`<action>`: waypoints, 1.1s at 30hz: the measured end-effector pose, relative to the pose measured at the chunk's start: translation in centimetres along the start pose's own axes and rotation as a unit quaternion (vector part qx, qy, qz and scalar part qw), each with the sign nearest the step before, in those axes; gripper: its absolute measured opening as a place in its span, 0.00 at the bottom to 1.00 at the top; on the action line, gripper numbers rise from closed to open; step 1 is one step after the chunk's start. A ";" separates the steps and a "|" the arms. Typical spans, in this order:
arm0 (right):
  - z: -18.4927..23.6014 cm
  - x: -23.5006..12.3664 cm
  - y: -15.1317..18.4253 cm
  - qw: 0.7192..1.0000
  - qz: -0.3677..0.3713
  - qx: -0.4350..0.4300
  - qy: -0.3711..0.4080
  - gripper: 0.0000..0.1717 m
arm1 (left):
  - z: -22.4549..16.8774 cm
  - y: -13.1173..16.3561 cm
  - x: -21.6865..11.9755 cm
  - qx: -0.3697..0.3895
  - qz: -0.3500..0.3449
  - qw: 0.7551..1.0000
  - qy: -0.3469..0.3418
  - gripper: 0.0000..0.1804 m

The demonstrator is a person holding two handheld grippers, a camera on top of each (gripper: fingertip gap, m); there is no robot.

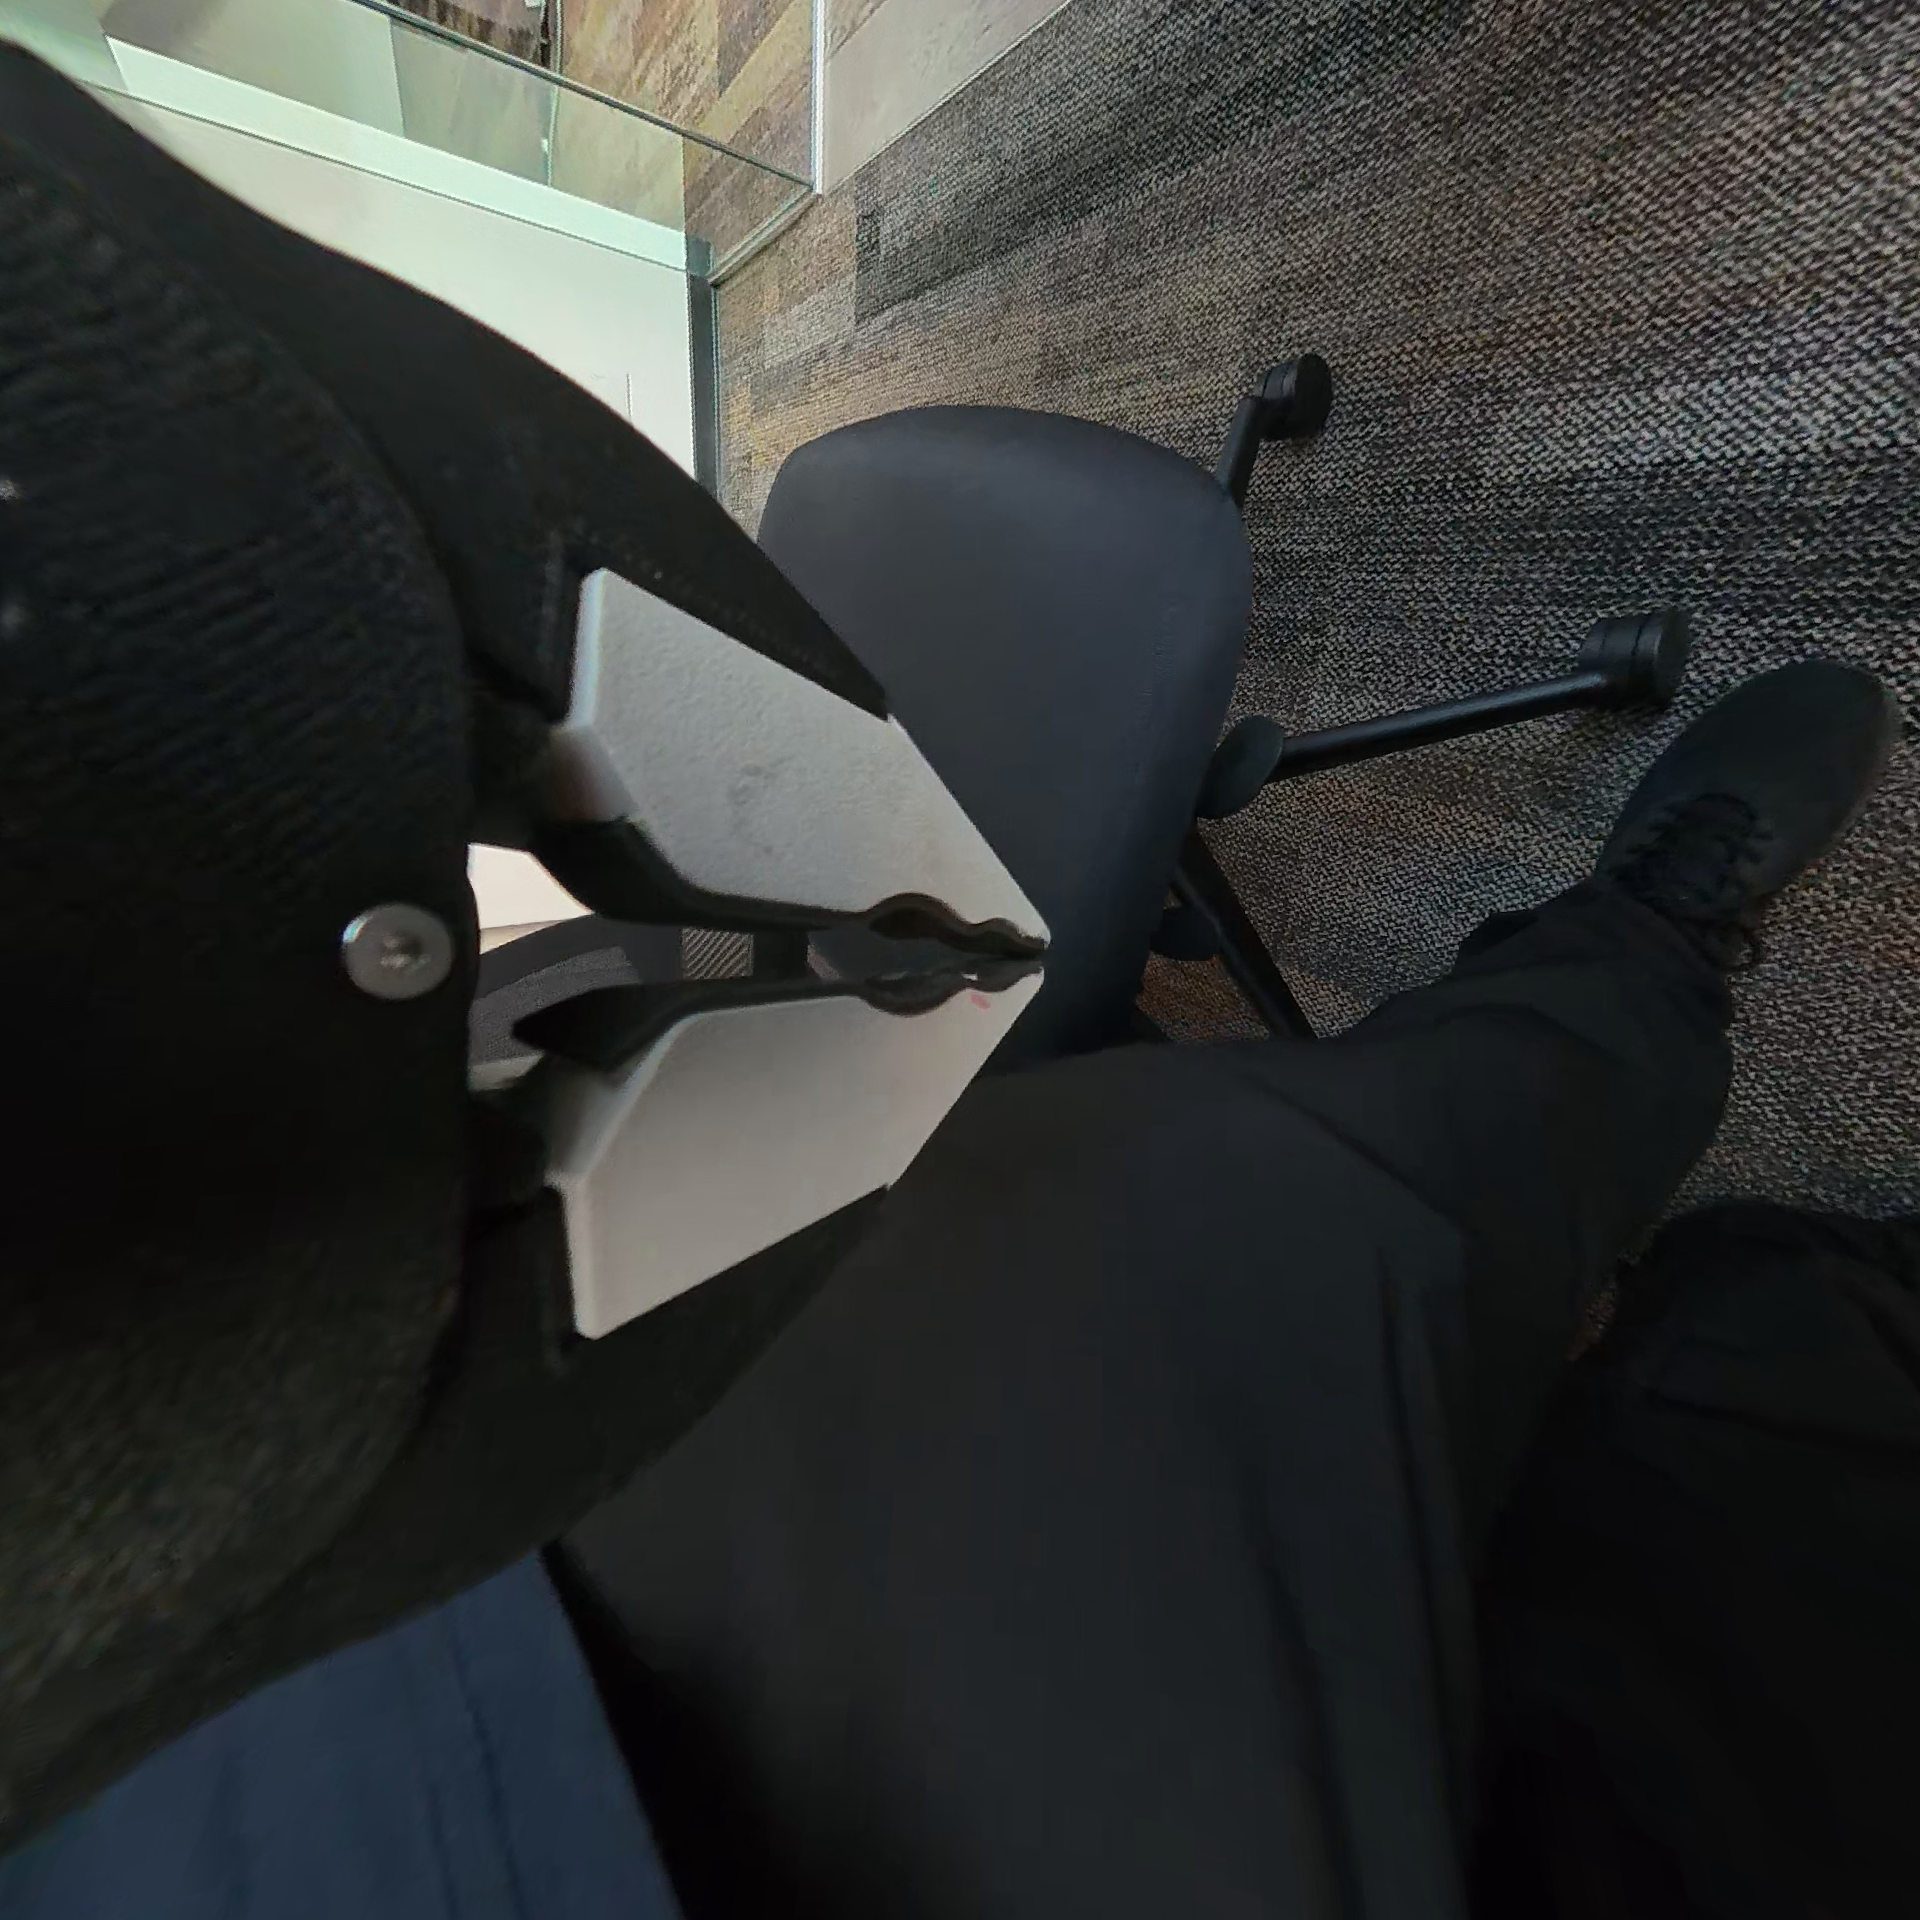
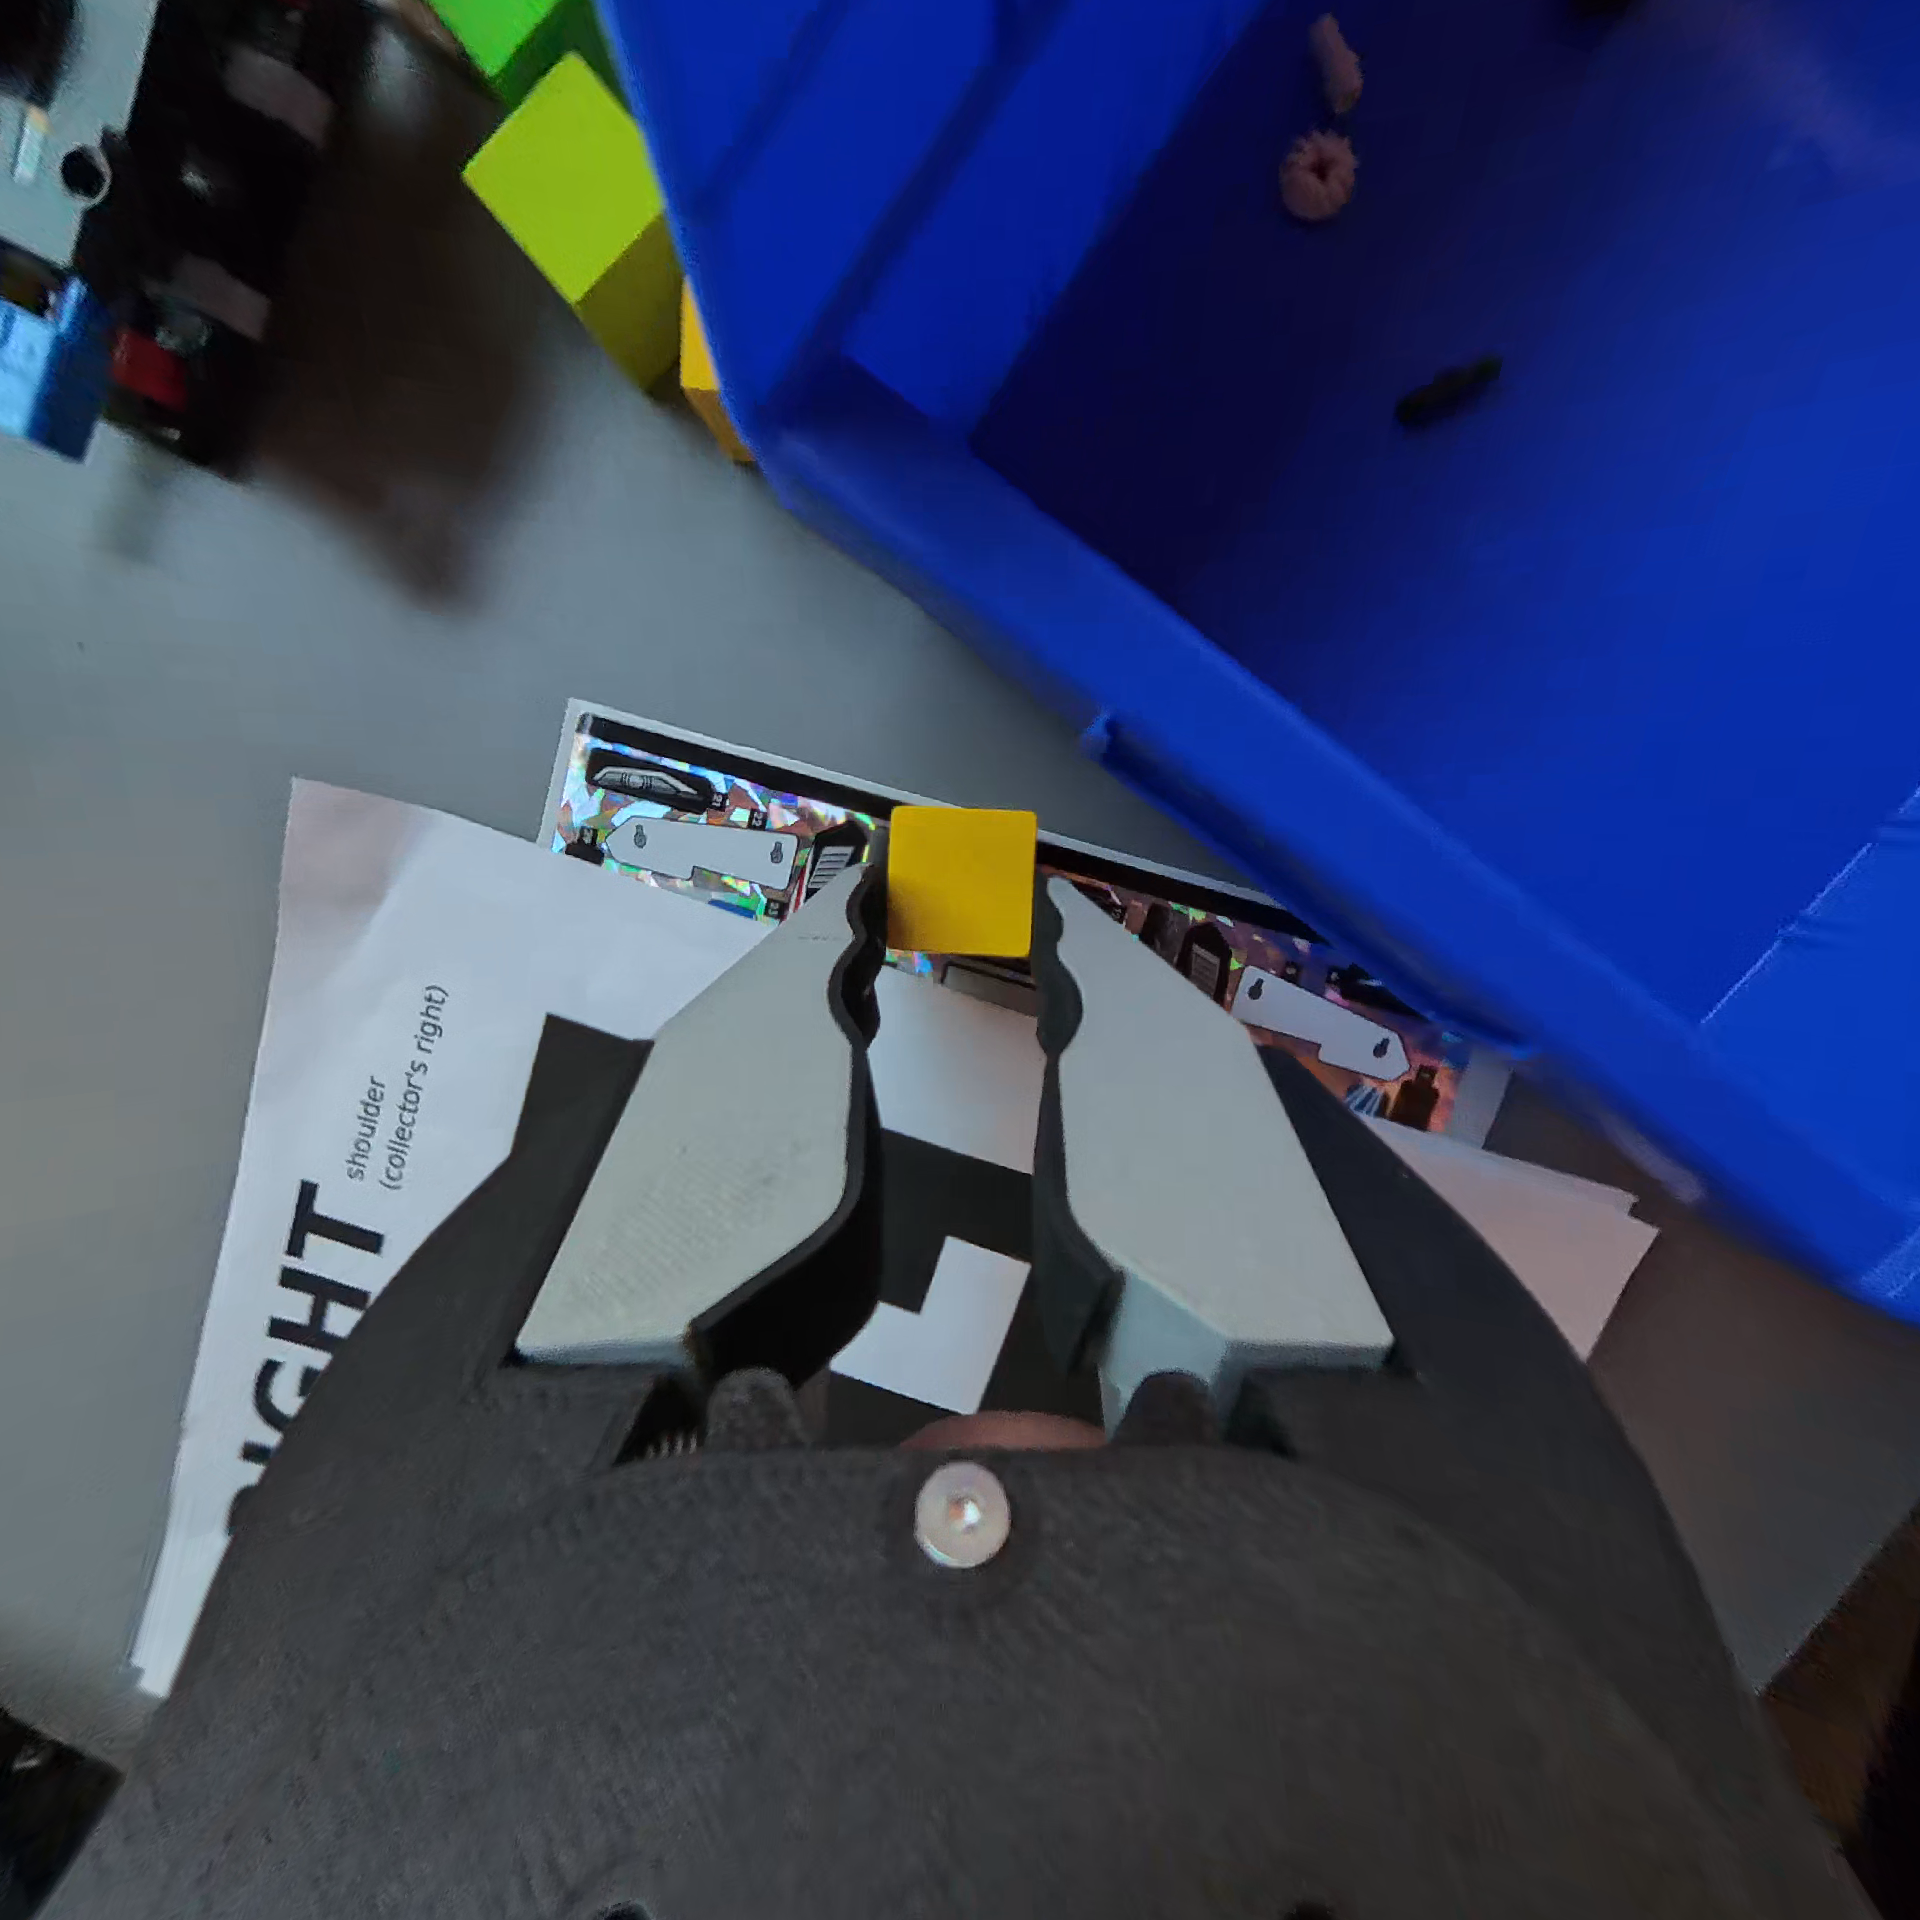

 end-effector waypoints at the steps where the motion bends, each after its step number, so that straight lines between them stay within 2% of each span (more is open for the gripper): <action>1: 0.1 0.0 0.1 1.000 0.002 -0.014 0.001 0.15 | 0.1 0.1 0.1 -0.002 0.000 1.000 0.001 0.00; 9: 0.0 0.5 0.1 0.999 0.018 -0.032 -0.009 0.15 | -0.1 0.1 0.2 0.002 0.000 1.000 0.002 0.00; 12: 1.5 -0.9 -1.0 0.997 -0.015 -0.058 -0.049 0.15 | -0.2 -0.1 0.0 0.001 -0.008 1.000 0.004 0.00; 16: 5.6 -4.2 -5.1 0.977 -0.074 -0.153 -0.126 0.15 | -0.3 -0.1 0.1 0.002 -0.009 1.000 0.004 0.00; 21: 10.7 -7.0 -12.0 0.940 -0.099 -0.289 -0.151 0.15 | -0.3 0.1 0.6 0.002 -0.006 1.000 0.006 0.00; 26: 14.9 -7.1 -16.9 0.907 -0.067 -0.393 -0.138 0.15 | -0.3 0.2 0.7 -0.003 -0.015 1.000 0.012 0.00; 33: 18.2 -5.8 -19.3 0.875 0.000 -0.466 -0.130 0.15 | -0.5 1.2 2.1 -0.012 -0.012 1.000 0.023 0.00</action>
Point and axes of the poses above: each gripper's, where its closed fingertips meet, x out along the fingers, y out of its underside, z = x × y across the jaws, the point moved 8 cm from there along -x, back along the fingers, and after that the axes turned 13 degrees about z, right-handed, at the moved point
